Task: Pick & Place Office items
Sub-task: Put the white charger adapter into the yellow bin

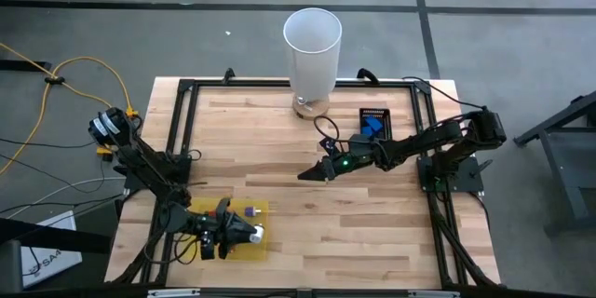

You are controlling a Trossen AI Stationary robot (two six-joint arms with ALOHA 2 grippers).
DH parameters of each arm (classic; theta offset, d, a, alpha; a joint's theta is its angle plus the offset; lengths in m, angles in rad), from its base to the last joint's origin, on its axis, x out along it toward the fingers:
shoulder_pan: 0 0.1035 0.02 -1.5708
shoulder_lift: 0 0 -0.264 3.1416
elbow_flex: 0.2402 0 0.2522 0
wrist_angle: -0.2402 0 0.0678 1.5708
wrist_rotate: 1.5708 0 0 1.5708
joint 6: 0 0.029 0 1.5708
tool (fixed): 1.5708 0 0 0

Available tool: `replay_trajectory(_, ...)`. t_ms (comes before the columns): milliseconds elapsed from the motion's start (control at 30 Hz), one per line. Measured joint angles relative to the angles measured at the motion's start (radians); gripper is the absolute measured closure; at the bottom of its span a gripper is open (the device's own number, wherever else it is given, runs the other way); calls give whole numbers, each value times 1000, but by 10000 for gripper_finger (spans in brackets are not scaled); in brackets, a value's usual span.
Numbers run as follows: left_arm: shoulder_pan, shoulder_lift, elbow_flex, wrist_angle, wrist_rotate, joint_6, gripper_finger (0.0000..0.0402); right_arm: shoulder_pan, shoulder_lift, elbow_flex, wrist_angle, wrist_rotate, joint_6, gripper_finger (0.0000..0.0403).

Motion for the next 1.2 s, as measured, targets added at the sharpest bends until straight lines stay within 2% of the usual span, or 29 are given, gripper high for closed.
replay_trajectory(133,47,-24,0,-17,4,-45,275,0,0,0,0,0,0,233)
replay_trajectory(267,84,-51,0,-103,-5,-162,275,0,0,0,0,0,0,233)
replay_trajectory(400,82,-79,0,-183,-56,-267,275,0,0,0,0,0,0,233)
replay_trajectory(533,37,-98,4,-201,-174,-307,275,0,0,0,0,0,0,233)
replay_trajectory(733,-71,-107,52,-214,-477,-309,275,0,0,0,-1,0,0,233)
replay_trajectory(833,-112,-107,62,-215,-580,-317,275,0,0,0,-1,0,0,233)
replay_trajectory(1033,-160,-93,63,-244,-710,-421,275,0,0,0,-1,0,0,233)
replay_trajectory(1200,-178,-63,63,-246,-750,-492,275,0,0,0,-1,0,0,233)
